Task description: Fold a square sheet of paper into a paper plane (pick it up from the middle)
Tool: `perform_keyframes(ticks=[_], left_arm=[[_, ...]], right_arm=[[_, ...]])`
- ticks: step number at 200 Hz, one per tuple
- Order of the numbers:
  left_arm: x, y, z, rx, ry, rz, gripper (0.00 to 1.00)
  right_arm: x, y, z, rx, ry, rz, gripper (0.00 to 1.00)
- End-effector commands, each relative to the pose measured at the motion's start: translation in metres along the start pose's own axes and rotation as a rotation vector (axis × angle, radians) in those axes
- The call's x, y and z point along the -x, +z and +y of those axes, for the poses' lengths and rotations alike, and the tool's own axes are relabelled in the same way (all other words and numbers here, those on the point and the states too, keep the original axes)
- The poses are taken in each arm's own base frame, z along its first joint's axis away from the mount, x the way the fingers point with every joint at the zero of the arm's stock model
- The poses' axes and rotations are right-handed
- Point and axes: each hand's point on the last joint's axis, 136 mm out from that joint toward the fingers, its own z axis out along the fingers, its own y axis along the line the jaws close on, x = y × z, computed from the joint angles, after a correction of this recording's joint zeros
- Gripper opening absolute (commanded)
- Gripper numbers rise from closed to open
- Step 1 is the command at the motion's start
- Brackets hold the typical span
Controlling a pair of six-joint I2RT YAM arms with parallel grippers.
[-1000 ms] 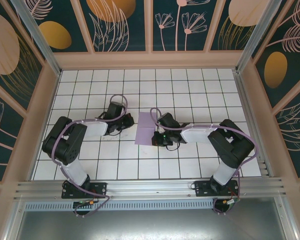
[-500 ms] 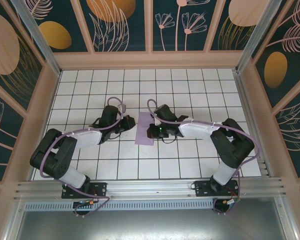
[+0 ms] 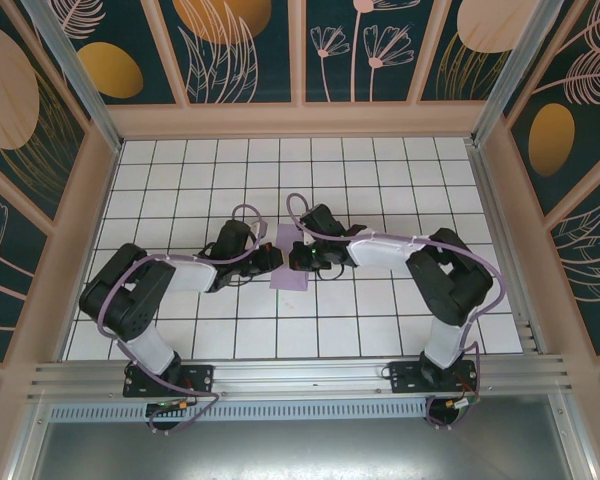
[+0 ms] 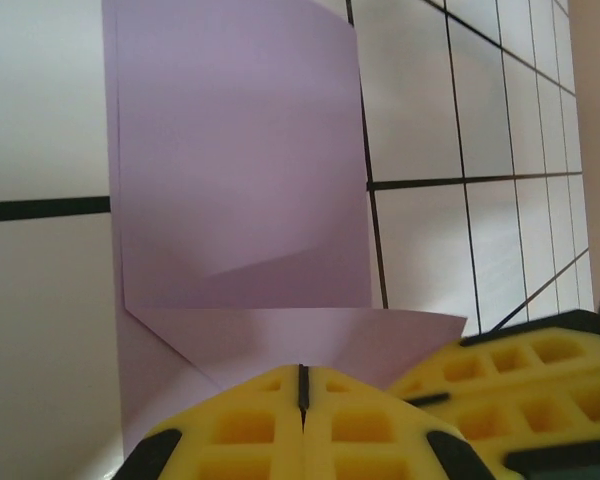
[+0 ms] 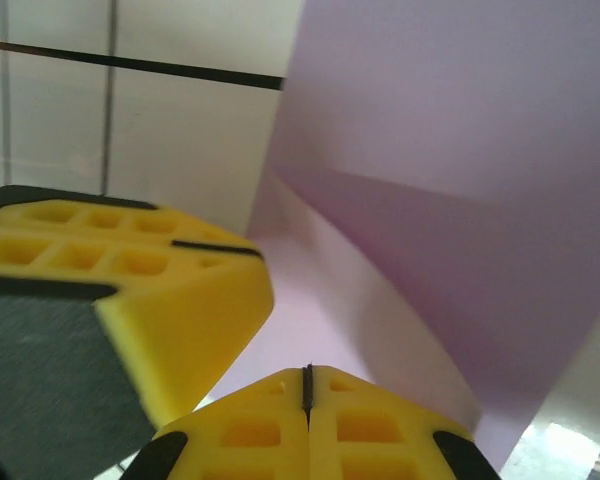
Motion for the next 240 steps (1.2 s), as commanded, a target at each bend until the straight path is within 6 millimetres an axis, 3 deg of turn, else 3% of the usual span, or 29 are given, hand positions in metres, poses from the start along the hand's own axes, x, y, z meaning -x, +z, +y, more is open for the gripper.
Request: perform_keyframes(ticks=[1,102,177,240], left_arm=[[0.010,0.005,-0.015,-0.051,0.016,-0.016,0.00],[0.001,0.024,0.014,0.047,-0.030,0.033,0.00],[-0.016,0.029,0.049,0.178,-0.109,0.082,0.00],[-0.023,0.026,0.064,0.248,-0.114,0.092,0.00]], right_arm=[[0.005,0.004,-0.011,-0.057,0.031,-0.002,0.00],[-0.006,0.015,0.002,0.053,-0.040,0.076,0.00],[-0.022,0.020,-0.020,-0.011,-0.037,0.121,0.00],[-0.042,0.015,-0.039,-0.056,-0.017,0.145,0.00]])
